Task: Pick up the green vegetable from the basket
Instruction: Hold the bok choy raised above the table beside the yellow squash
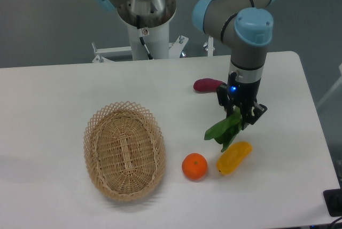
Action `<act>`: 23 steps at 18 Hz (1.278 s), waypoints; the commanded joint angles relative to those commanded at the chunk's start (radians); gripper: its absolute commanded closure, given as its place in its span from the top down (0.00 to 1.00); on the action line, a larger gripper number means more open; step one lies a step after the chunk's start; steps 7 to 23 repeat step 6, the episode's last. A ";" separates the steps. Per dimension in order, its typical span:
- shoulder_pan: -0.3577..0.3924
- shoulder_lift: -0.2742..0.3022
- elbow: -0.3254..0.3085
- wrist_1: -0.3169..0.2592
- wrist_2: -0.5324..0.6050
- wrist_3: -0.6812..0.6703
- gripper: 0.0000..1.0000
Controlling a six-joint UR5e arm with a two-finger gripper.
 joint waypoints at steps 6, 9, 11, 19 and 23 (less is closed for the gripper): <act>0.000 -0.002 0.000 0.000 -0.005 -0.003 0.53; 0.000 -0.002 0.000 0.000 -0.005 -0.003 0.53; 0.000 -0.002 0.000 0.000 -0.005 -0.003 0.53; 0.000 -0.002 0.000 0.000 -0.005 -0.003 0.53; 0.000 -0.002 0.000 0.000 -0.005 -0.003 0.53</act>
